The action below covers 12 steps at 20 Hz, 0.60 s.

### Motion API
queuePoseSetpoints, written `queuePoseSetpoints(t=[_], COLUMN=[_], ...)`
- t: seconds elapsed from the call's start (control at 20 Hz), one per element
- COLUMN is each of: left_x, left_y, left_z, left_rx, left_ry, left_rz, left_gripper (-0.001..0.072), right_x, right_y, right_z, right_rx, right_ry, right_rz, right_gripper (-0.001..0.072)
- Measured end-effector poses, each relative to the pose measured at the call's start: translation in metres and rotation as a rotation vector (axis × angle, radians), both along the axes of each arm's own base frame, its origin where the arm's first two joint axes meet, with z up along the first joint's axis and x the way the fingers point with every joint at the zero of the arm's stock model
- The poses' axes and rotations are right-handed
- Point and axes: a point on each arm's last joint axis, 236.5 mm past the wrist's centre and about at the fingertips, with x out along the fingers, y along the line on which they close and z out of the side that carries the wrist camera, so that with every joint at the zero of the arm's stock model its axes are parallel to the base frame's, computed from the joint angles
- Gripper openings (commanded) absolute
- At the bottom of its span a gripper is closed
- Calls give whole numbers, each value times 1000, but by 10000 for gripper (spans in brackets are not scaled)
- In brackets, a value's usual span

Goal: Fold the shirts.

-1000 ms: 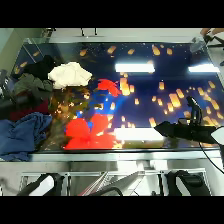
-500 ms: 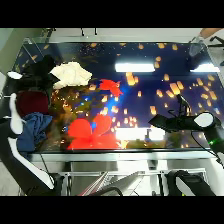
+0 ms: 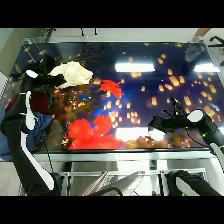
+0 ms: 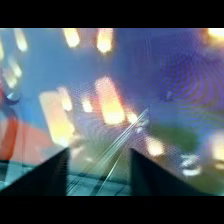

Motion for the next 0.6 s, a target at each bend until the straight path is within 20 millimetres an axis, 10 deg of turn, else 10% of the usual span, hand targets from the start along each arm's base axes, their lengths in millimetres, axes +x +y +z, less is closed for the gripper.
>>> queuePoseSetpoints(t=[0.1, 0.35, 0.6], left_x=[-5, -87, -215], left_y=[-28, -147, -260], left_z=[46, 169, 195], left_rx=[-84, -305, -397], left_ry=[-49, -77, 67], left_rz=[-63, -425, -756], left_gripper=[20, 20, 21], right_x=[-1, -2, -12], right_y=[1, 4, 8], right_z=[0, 18, 53], right_rx=[-2, -5, -7], right_ry=[-6, -75, -176], right_rz=[23, 92, 147], right_gripper=[18, 17, 18])
